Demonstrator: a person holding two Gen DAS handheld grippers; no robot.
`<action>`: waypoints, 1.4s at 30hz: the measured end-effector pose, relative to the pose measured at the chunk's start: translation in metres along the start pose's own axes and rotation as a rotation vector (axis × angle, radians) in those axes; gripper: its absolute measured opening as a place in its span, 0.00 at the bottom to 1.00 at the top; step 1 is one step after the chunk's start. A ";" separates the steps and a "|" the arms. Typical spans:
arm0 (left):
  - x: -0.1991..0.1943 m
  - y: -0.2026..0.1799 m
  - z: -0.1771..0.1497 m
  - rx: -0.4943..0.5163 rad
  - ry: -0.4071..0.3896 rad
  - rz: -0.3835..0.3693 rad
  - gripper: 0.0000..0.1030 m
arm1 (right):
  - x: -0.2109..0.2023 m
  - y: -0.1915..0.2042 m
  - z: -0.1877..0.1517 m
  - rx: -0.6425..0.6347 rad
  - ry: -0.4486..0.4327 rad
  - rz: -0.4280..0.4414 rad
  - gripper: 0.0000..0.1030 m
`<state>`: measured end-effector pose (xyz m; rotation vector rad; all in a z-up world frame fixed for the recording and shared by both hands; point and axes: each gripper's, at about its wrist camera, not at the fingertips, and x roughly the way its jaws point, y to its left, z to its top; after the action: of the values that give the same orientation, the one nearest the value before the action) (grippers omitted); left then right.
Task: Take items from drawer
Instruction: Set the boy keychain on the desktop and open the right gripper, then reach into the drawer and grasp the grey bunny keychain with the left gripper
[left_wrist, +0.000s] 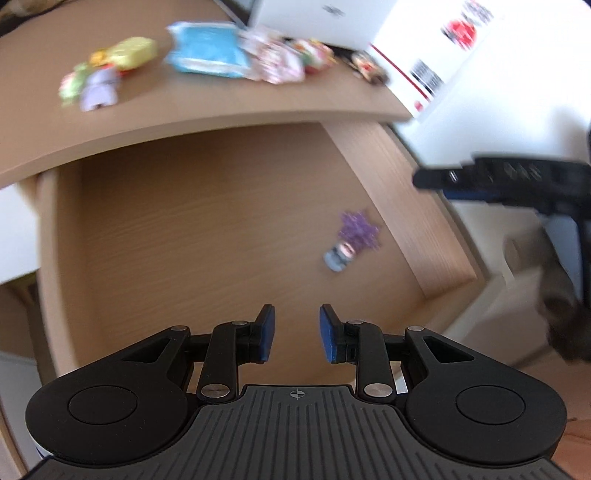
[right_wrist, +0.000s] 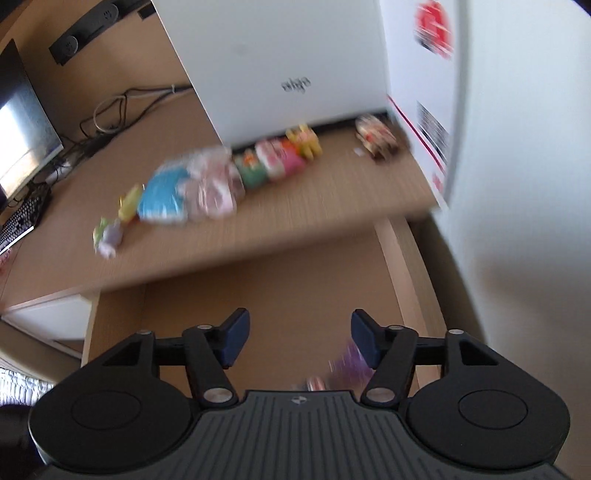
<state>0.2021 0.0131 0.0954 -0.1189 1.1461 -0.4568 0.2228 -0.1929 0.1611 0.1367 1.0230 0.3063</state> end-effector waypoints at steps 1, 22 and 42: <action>0.005 -0.005 0.002 0.026 0.014 -0.002 0.28 | -0.007 -0.004 -0.012 0.015 0.009 -0.001 0.64; 0.072 -0.102 0.024 0.476 0.096 -0.079 0.28 | -0.086 -0.044 -0.121 0.189 -0.027 -0.229 0.73; 0.164 -0.098 0.057 0.671 0.197 0.061 0.33 | -0.077 -0.032 -0.133 0.200 -0.038 -0.289 0.81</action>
<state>0.2792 -0.1502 0.0106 0.5531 1.1292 -0.7872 0.0781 -0.2517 0.1472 0.1726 1.0196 -0.0617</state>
